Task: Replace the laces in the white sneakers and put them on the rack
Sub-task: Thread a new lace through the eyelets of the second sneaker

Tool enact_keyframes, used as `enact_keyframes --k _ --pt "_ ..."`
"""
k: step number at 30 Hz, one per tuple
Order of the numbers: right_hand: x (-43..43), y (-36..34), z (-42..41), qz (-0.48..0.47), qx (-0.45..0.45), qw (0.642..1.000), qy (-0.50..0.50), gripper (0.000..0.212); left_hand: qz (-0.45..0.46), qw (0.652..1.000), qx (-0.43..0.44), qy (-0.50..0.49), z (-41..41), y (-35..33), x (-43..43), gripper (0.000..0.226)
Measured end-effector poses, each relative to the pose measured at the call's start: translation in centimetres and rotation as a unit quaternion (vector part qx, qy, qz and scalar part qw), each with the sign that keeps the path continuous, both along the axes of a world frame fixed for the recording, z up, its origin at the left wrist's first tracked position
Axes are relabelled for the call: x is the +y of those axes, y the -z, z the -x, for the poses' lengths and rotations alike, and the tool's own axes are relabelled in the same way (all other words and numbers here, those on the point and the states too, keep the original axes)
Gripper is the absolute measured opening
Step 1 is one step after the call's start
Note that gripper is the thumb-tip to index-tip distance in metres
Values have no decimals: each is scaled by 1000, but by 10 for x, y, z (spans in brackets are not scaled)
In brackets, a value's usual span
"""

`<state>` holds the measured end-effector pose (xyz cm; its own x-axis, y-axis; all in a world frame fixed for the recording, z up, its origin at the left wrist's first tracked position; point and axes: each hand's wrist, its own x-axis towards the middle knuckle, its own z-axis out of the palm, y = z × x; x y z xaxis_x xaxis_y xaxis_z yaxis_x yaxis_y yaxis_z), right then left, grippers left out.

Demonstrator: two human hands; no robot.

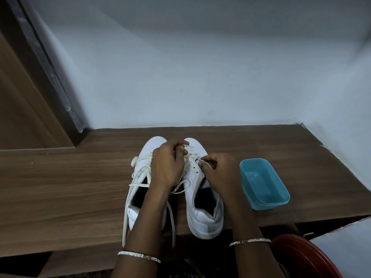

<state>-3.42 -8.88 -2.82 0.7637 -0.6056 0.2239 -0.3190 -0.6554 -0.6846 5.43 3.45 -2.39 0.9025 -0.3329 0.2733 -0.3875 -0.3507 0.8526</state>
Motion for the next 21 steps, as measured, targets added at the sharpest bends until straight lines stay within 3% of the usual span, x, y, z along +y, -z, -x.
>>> enact_keyframes --k 2,7,13,21 --pt "1 2 -2 -1 -6 1000 14 13 -12 1000 11 5 2 -1 0 25" --pt "1 5 -2 -38 -8 998 46 14 -64 998 17 -16 10 -3 -3 8" --pt "-5 6 2 -96 -20 994 45 12 -111 994 -4 -18 15 2 -12 6" --pt "-15 15 3 -309 -53 950 11 11 -94 994 6 -50 21 7 -22 7"
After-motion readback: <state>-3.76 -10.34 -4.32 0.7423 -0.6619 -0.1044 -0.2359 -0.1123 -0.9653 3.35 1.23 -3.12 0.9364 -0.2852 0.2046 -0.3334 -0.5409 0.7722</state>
